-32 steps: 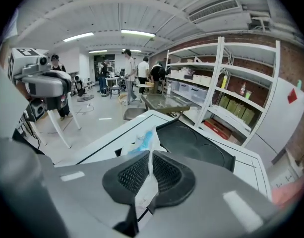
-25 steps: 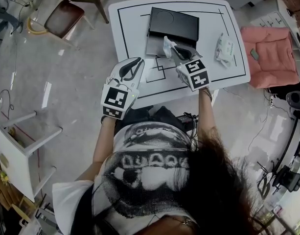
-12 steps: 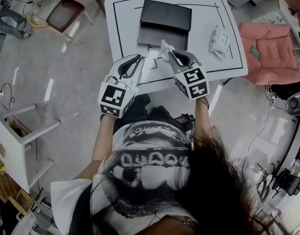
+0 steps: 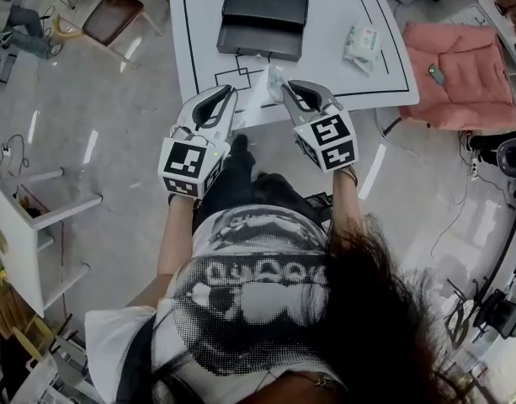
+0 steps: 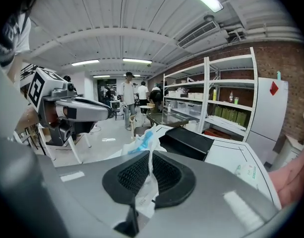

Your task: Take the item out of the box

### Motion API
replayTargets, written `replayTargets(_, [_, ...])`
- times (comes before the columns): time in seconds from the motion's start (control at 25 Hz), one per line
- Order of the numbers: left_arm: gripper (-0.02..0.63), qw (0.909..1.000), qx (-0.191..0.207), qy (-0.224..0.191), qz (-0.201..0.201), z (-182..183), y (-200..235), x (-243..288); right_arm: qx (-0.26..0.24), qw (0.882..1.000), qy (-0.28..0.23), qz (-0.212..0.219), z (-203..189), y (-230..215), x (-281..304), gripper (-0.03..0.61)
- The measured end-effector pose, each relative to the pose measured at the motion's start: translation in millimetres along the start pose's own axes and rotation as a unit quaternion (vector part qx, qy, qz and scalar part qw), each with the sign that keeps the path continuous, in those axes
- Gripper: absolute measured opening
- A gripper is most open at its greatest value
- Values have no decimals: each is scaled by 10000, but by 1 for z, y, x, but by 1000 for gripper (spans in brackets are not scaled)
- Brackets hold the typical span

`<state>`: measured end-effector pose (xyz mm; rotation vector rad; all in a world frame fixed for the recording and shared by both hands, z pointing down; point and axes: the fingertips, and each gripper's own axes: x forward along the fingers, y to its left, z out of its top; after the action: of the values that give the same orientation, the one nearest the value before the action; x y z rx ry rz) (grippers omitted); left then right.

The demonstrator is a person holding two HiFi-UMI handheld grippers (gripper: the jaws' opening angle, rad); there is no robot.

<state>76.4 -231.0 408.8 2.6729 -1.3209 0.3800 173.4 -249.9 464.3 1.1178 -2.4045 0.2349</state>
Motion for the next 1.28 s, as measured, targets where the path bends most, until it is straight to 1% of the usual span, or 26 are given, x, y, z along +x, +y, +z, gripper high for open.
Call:
replayTargets(0.24, [0, 9997, -26, -10, 228, -6, -40, -28, -77, 9997, -125, 187, -16, 21, -37, 26])
replayTargets(0.44, [0, 9991, -63, 62, 409, -15, -57, -51, -83, 9990, -267, 341, -21, 41, -53, 26])
replayTargets(0.56, [0, 9990, -50, 61, 445, -17, -64, -63, -78, 9986, -321, 406, -22, 53, -59, 25])
replayTargets(0.72, [0, 9986, -72, 95, 506, -19, -65, -80, -58, 9983, -311, 484, -19, 70, -63, 25])
replayTargets(1.0, [0, 9982, -132, 157, 571, -29, -53, -106, -91, 9974, -382, 597, -11, 103, -57, 25])
replayTargets(1.28, [0, 9987, -49, 140, 478, -38, -38, -138, -90, 9977, -474, 472, -1, 143, -55, 25])
